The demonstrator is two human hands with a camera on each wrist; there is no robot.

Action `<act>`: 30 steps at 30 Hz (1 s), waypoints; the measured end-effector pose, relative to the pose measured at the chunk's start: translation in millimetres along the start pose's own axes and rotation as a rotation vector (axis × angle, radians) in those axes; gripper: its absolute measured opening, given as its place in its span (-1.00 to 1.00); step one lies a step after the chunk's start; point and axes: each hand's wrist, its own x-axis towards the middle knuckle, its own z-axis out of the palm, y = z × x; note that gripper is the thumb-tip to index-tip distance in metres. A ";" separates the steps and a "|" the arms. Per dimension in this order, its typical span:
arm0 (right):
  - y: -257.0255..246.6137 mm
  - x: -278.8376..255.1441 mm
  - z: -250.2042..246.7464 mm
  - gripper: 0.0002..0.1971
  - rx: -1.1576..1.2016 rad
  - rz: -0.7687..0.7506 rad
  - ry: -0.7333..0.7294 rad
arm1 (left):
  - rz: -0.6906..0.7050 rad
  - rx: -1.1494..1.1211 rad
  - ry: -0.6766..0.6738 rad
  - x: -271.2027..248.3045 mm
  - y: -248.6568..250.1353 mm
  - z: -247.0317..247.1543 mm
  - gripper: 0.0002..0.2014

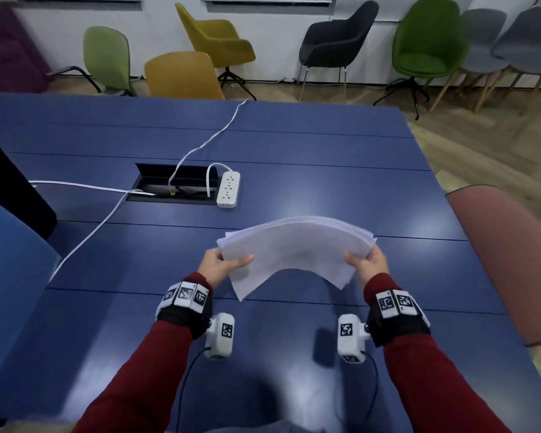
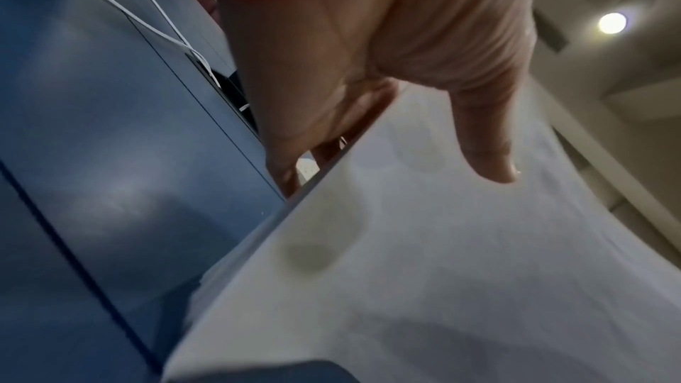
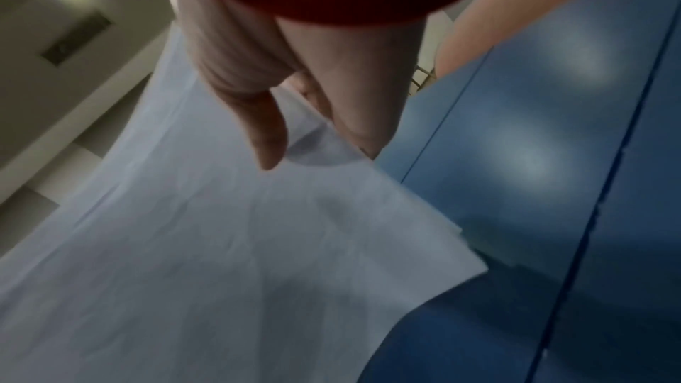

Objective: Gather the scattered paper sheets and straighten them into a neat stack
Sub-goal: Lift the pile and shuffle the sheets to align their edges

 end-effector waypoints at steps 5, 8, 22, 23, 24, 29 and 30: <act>-12.0 -2.6 6.9 -0.60 -0.009 -0.037 0.084 | 0.028 0.000 0.073 6.7 2.2 4.2 -0.60; -18.5 -4.0 4.6 -0.68 0.073 -0.053 0.061 | 0.027 -0.005 0.080 6.7 6.5 2.0 -0.60; -26.5 1.7 26.4 -0.72 0.085 -0.127 0.348 | 0.098 -0.164 0.372 -0.5 8.4 25.8 -0.41; -27.2 1.9 27.9 -0.73 0.080 -0.132 0.356 | 0.086 -0.156 0.409 -0.1 7.4 28.1 -0.37; -27.4 1.9 28.6 -0.75 0.068 -0.135 0.366 | 0.070 -0.146 0.439 0.9 6.9 30.1 -0.37; -25.6 4.4 31.4 -0.89 0.126 -0.143 0.369 | 0.018 -0.096 0.479 4.2 14.3 37.3 -0.52; -24.9 5.3 31.7 -0.90 0.143 -0.134 0.364 | 0.016 -0.090 0.474 5.0 15.3 37.2 -0.52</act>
